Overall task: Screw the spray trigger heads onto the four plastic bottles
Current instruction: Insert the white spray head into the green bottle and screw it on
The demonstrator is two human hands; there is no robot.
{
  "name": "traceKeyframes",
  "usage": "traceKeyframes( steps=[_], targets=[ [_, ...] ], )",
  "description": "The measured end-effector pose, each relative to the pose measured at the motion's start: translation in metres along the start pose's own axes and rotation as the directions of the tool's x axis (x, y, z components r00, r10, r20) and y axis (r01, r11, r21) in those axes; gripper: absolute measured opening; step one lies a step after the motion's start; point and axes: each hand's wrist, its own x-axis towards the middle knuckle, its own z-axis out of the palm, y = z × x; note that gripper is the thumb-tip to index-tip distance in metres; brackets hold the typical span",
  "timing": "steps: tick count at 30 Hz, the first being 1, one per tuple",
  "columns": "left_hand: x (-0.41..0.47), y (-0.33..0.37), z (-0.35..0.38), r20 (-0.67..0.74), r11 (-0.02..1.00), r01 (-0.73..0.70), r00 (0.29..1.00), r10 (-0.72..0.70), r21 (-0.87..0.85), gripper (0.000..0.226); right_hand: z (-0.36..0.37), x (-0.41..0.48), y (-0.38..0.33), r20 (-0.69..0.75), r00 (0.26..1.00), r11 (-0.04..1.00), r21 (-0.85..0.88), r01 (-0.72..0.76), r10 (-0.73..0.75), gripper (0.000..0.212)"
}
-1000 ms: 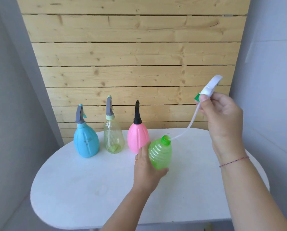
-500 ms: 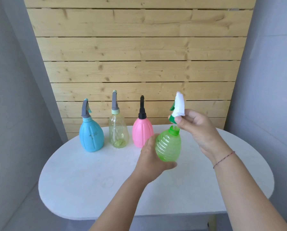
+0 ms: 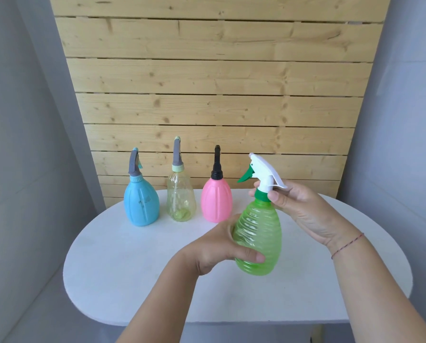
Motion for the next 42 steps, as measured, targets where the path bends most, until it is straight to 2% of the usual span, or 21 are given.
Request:
traceKeyframes(
  steps=[6, 10, 13, 16, 23, 30, 34, 38, 40, 42],
  targets=[
    [-0.007, 0.002, -0.007, 0.185, 0.999, 0.017, 0.983, -0.008, -0.047, 0.072, -0.002, -0.003, -0.002, 0.068, 0.998, 1.0, -0.004, -0.013, 0.013, 0.032],
    [-0.013, -0.003, -0.008, 0.299, 0.979, 0.029, 0.954, 0.034, -0.203, 0.074, -0.001, -0.006, -0.003, 0.153, 0.988, 0.985, 0.172, -0.028, 0.001, 0.043],
    [-0.015, -0.007, -0.003, 0.292, 0.945, 0.05, 0.955, 0.05, -0.323, 0.061, 0.003, -0.005, -0.005, 0.16, 0.987, 0.958, 0.285, -0.03, -0.017, 0.046],
    [-0.014, -0.008, -0.001, 0.261, 0.92, 0.048, 0.964, 0.06, -0.389, 0.058, 0.006, -0.003, -0.004, 0.161, 0.987, 0.931, 0.363, -0.039, -0.022, 0.049],
    [-0.009, -0.011, -0.005, 0.266, 0.926, 0.028, 0.961, 0.079, -0.375, 0.071, 0.009, -0.001, 0.001, 0.185, 0.983, 0.908, 0.41, -0.085, 0.009, 0.052],
    [-0.009, -0.011, -0.003, 0.278, 0.919, -0.018, 0.95, 0.138, -0.394, 0.06, 0.014, 0.001, 0.001, 0.149, 0.989, 0.899, 0.434, -0.053, -0.013, 0.048],
    [-0.003, -0.011, -0.006, 0.162, 0.95, -0.053, 0.981, 0.107, -0.307, 0.076, 0.011, 0.004, 0.003, 0.013, 0.999, 0.944, 0.325, -0.048, 0.047, 0.039],
    [0.003, -0.009, -0.003, -0.012, 0.968, -0.062, 0.998, 0.061, -0.243, 0.065, 0.013, 0.006, 0.01, -0.181, 0.978, 0.968, 0.242, -0.059, 0.105, 0.038],
    [0.006, -0.005, 0.003, -0.15, 0.981, -0.064, 0.988, 0.037, -0.182, 0.07, 0.017, 0.008, 0.014, -0.283, 0.952, 0.974, 0.221, -0.056, 0.119, 0.035],
    [0.01, -0.003, 0.016, -0.343, 0.997, -0.049, 0.939, 0.025, -0.061, 0.082, 0.023, 0.01, 0.018, -0.386, 0.915, 0.975, 0.218, -0.033, 0.117, 0.03]
  ],
)
